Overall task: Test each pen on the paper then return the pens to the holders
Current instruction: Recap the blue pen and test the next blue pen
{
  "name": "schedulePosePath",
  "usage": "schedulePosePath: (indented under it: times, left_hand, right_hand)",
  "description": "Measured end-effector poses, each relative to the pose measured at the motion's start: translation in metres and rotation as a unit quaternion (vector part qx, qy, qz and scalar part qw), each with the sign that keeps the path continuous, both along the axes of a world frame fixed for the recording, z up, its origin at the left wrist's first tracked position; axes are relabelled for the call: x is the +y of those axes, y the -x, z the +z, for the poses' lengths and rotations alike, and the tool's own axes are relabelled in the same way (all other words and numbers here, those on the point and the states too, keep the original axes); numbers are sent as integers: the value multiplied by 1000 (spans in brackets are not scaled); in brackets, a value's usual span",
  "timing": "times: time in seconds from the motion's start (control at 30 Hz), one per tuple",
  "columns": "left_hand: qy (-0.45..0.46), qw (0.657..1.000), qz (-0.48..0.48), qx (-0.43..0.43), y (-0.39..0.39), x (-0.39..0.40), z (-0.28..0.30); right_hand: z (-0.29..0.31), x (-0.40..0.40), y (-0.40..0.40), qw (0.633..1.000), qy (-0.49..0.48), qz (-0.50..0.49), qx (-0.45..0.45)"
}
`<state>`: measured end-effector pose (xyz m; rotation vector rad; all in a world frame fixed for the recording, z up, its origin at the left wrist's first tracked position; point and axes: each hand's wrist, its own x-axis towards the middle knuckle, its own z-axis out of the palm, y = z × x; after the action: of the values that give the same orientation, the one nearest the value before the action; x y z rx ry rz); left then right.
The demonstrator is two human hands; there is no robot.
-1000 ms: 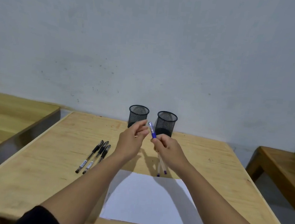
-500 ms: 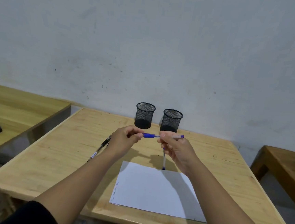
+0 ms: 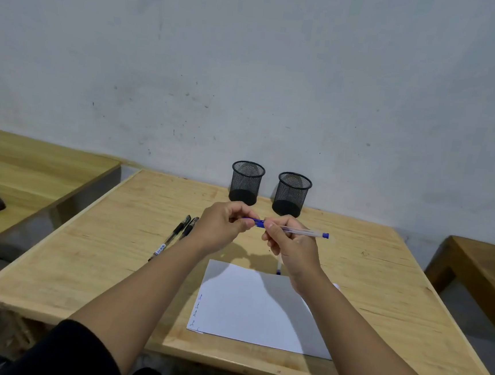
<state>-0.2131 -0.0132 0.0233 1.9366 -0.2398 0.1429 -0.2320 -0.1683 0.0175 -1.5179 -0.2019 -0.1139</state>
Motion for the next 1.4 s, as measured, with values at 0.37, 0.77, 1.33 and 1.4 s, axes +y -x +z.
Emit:
schedulePosePath:
  times: [0.37, 0.77, 1.33, 1.4]
  left_hand:
    - [-26, 999, -33, -2, -12, -15, 3]
    - [-10, 990, 139, 8, -40, 27, -11]
    - [-200, 977, 48, 51, -42, -2, -67]
    - [-196, 978, 50, 52, -39, -1, -64]
  right_hand:
    - [-11, -16, -6, 999, 6, -30, -44]
    - [-15, -70, -16, 992, -25, -113, -56]
    - [-30, -44, -21, 996, -57, -59, 46]
    - [-31, -43, -19, 996, -55, -55, 51]
